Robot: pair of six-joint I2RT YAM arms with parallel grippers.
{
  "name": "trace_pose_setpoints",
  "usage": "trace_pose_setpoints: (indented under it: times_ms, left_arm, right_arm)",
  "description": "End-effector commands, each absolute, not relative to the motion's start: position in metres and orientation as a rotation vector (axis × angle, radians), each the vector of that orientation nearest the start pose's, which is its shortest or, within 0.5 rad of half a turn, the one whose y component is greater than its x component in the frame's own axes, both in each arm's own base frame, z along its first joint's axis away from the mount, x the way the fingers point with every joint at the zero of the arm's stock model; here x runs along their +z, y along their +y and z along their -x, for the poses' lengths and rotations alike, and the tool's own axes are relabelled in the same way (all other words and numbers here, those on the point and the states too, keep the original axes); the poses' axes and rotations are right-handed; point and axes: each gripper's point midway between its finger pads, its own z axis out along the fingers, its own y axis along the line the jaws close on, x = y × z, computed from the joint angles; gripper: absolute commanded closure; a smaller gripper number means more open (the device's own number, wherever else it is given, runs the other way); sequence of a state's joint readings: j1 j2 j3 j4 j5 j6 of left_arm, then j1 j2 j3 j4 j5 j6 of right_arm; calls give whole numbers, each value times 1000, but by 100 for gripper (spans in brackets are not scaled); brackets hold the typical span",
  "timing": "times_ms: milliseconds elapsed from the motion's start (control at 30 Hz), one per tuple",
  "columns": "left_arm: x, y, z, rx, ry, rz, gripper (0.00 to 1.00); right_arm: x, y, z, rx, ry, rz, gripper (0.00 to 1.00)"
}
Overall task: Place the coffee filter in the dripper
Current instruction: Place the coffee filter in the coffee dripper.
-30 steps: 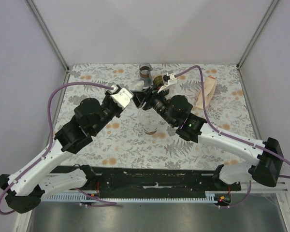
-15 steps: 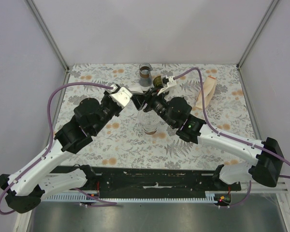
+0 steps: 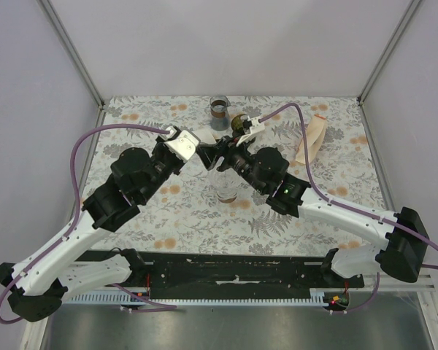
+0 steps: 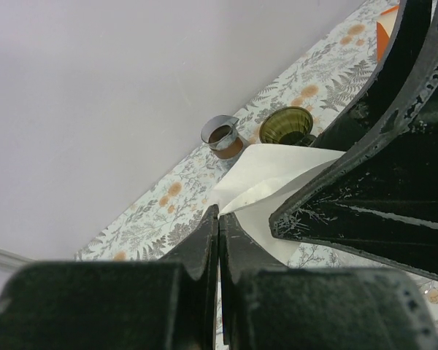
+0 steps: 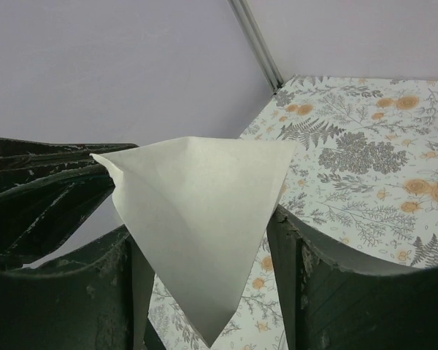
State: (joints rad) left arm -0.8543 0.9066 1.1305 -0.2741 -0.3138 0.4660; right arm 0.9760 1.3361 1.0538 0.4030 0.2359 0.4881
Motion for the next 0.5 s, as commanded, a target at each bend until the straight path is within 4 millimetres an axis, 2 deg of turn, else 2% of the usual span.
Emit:
trace_pose_setpoints:
  times_ms: [0,100,333,467]
  left_arm:
    - [416,-192,-260,-78,1335,-735,98]
    - [416,-193,-257,-98,1340,-740,98]
    - [416,-192,-254,-122,1358,-729,98]
    - [414,-191,-255,-117,1364,-726,98]
  right_arm:
    - [367,373,-275,1035,1468,213,34]
    - [368,371,-276,1033,1468,188,38]
    - [361,358,-287,1031,1513,91,66]
    - [353,351,-292,989,1564,86,71]
